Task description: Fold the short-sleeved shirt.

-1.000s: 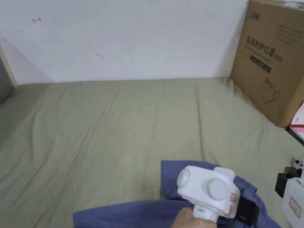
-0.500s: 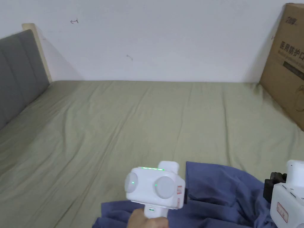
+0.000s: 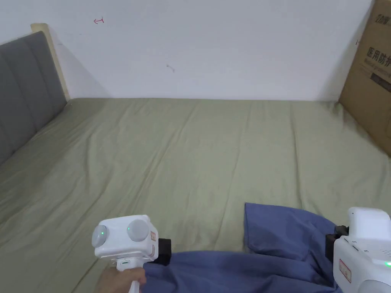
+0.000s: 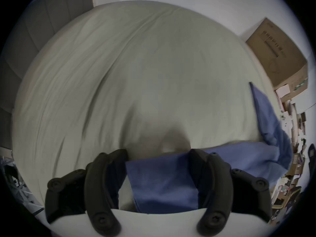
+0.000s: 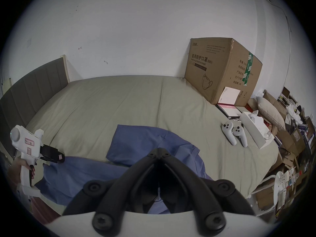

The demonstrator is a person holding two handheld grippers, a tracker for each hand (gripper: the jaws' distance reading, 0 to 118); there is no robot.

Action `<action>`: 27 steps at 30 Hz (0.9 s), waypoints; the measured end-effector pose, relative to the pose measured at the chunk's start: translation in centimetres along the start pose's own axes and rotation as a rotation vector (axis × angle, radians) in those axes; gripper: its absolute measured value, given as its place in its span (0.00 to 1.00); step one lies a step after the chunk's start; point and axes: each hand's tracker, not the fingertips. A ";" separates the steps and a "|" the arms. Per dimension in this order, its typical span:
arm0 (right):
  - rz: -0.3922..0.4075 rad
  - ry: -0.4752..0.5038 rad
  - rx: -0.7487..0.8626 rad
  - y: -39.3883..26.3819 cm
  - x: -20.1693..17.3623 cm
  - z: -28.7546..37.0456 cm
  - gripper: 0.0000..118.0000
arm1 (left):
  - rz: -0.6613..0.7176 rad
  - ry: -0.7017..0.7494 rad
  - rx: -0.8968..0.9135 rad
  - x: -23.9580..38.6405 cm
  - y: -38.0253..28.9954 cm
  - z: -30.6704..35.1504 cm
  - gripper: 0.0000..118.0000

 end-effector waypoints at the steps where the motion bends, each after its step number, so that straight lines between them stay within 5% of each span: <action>1: 0.006 -0.003 -0.008 0.0 0.0 0.0 0.00 | 0.012 -0.048 0.042 0.0 -0.3 0.2 0.62; 3: 0.037 -0.026 -0.008 -0.1 -0.1 0.1 0.00 | 0.029 -0.024 0.089 0.4 -0.7 1.2 0.39; 5: 0.063 -0.049 -0.007 -0.2 -0.1 0.0 0.00 | -0.024 0.016 0.121 0.5 -0.8 1.3 0.03; 7: 0.058 -0.047 -0.016 -0.2 0.2 -0.3 0.00 | -0.010 0.032 0.112 0.3 -0.9 2.0 0.02; 13: -0.120 0.063 -0.094 0.3 3.3 -2.1 0.00 | -0.012 -0.056 0.196 0.1 0.0 6.2 0.02; 18: -0.154 0.160 -0.114 2.8 5.3 -5.9 0.03 | -0.034 -0.066 0.266 0.3 1.6 9.6 0.02; 22: -0.220 0.190 -0.237 6.1 8.2 -12.4 0.72 | -0.085 -0.038 0.278 0.6 2.2 10.3 0.02; 24: -0.187 0.185 -0.278 7.2 9.3 -16.0 0.72 | -0.102 -0.027 0.282 1.0 2.0 10.5 0.02; 27: 0.005 0.094 -0.414 7.7 9.3 -21.5 0.72 | -0.112 -0.017 0.271 1.2 2.3 10.4 0.02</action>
